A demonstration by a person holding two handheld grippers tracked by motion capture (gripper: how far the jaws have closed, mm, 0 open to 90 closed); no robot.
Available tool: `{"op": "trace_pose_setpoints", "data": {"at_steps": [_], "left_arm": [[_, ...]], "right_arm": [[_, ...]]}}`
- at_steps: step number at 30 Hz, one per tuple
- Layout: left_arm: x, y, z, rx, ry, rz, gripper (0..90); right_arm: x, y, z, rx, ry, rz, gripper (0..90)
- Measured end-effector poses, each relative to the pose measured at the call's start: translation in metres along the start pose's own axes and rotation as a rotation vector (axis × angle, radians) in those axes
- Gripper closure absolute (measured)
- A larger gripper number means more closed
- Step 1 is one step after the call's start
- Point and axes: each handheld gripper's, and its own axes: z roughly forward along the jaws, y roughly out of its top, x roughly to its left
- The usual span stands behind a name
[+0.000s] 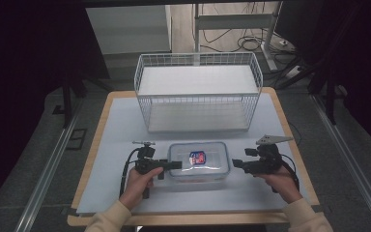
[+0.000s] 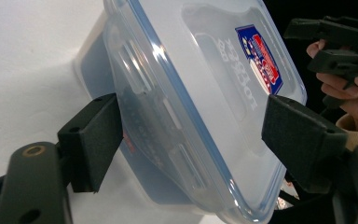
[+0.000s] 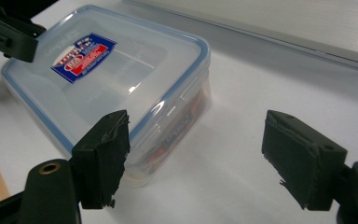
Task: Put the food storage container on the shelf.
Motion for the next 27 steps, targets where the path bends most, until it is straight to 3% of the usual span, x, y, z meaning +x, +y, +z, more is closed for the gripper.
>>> {"op": "trace_pose_setpoints", "data": {"at_steps": [12, 16, 27], "left_arm": [[-0.002, -0.001, -0.002, -0.013, 0.014, 0.014, 25.7], [-0.002, -0.001, -0.002, -0.014, 0.012, 0.014, 25.8], [-0.002, -0.002, -0.002, -0.02, 0.009, 0.016, 26.1]], "right_arm": [[-0.001, 0.003, 0.016, 0.034, 0.08, 0.068, 20.6], [-0.001, 0.006, 0.023, 0.041, 0.127, 0.126, 20.0], [0.001, 0.012, 0.043, 0.089, 0.164, 0.16, 20.5]]}}
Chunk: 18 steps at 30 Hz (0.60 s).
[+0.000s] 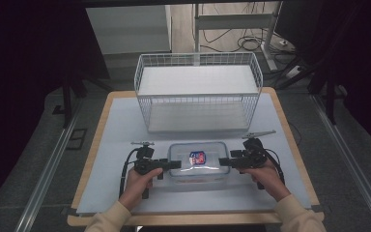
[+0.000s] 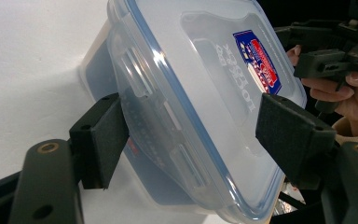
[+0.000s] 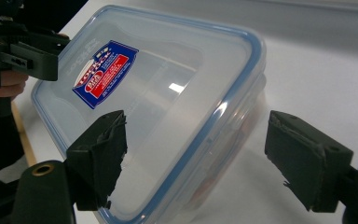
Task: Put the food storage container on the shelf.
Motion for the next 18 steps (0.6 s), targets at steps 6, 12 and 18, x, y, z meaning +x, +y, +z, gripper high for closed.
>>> {"op": "trace_pose_setpoints", "data": {"at_steps": [6, 12, 18], "left_arm": [[0.0, 0.0, 0.0, -0.002, 0.002, -0.001, 25.9], [-0.001, 0.0, 0.0, -0.001, 0.004, -0.001, 26.0], [-0.002, -0.002, 0.0, -0.011, 0.007, 0.01, 26.2]], "right_arm": [[-0.006, 0.0, 0.008, 0.02, 0.059, 0.068, 20.0], [-0.01, 0.0, 0.013, 0.045, 0.122, 0.127, 22.5], [-0.011, 0.001, 0.008, 0.05, 0.129, 0.137, 29.1]]}}
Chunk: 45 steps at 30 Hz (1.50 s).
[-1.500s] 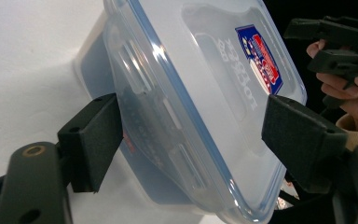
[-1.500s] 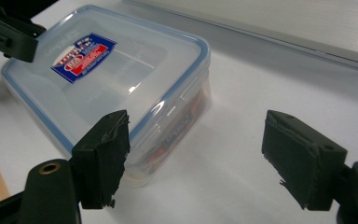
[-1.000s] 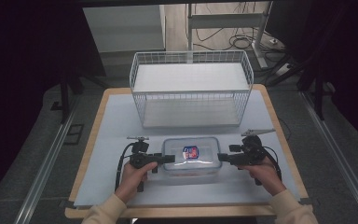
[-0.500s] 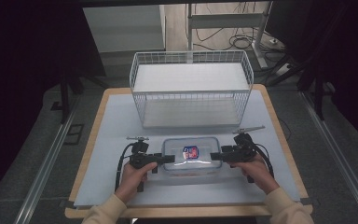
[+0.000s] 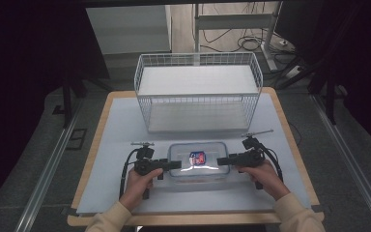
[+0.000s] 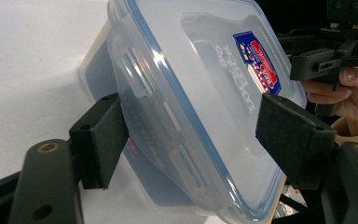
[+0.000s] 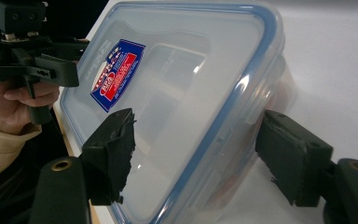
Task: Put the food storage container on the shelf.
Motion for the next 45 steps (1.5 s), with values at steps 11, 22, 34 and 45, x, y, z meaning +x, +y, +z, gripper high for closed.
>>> {"op": "trace_pose_setpoints", "data": {"at_steps": [11, 22, 34, 45], "left_arm": [[-0.009, -0.008, -0.006, -0.04, 0.019, 0.04, 31.0], [-0.022, -0.02, -0.015, -0.091, 0.049, 0.087, 38.1], [-0.029, -0.025, -0.02, -0.11, 0.056, 0.097, 42.3], [-0.032, -0.023, -0.021, -0.121, 0.066, 0.111, 44.1]], "right_arm": [[0.004, -0.004, -0.009, -0.03, 0.003, -0.004, 38.6], [0.015, -0.016, -0.019, -0.084, -0.002, -0.023, 46.6], [0.021, -0.026, -0.025, -0.128, 0.0, -0.032, 51.0], [0.023, -0.028, -0.028, -0.156, -0.009, -0.058, 52.1]]}}
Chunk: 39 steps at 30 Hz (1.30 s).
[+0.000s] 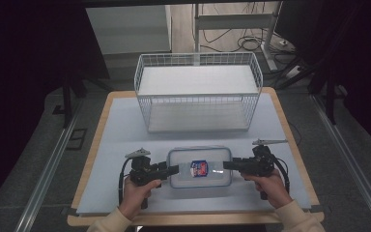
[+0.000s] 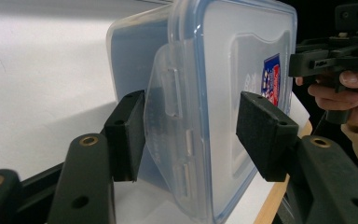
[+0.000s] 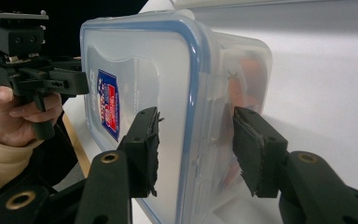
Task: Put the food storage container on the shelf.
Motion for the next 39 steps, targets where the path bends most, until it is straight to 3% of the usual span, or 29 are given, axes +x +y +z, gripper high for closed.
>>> {"op": "trace_pose_setpoints", "data": {"at_steps": [19, 29, 39], "left_arm": [[-0.009, 0.017, -0.006, -0.03, 0.004, 0.05, 44.2], [-0.013, 0.038, -0.013, -0.081, 0.004, 0.074, 44.0], [-0.028, 0.064, -0.025, -0.108, -0.001, 0.119, 44.2]], "right_arm": [[0.008, 0.011, -0.01, -0.06, -0.007, -0.045, 52.2], [0.016, 0.033, -0.015, -0.101, -0.016, -0.086, 52.2], [0.03, 0.053, -0.029, -0.14, -0.015, -0.129, 52.2]]}}
